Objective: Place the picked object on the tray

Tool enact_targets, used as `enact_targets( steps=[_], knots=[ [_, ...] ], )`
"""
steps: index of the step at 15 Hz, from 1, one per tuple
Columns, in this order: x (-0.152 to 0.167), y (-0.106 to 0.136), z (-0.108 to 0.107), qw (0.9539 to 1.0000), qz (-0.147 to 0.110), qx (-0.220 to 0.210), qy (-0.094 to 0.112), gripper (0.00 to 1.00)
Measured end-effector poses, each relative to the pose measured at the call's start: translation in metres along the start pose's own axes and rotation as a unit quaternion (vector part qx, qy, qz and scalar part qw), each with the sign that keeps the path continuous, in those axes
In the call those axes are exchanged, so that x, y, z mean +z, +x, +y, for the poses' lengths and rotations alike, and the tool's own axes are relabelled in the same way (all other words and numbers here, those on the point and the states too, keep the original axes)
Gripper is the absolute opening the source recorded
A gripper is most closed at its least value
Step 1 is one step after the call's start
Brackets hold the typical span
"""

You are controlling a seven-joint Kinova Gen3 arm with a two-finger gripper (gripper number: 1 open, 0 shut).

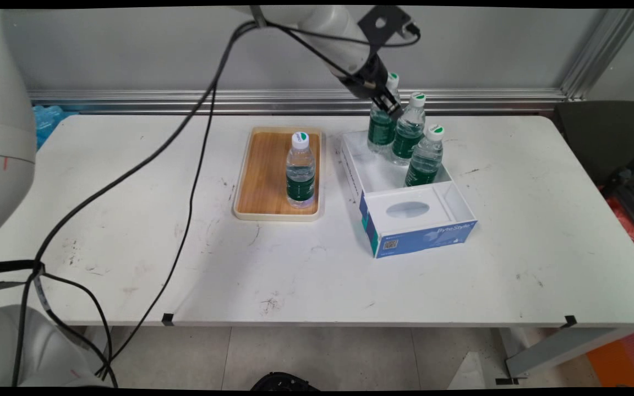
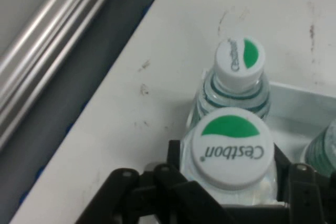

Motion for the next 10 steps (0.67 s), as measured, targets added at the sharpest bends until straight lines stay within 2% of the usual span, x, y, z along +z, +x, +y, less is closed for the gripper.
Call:
enact_targets(
  steps=[5, 10],
  knots=[
    [-0.049, 0.01, -0.007, 0.9999, 0.01, 0.009, 0.001, 0.0],
    [-0.103, 0.004, -0.027, 0.9997, 0.004, 0.024, 0.007, 0.0]
  ],
)
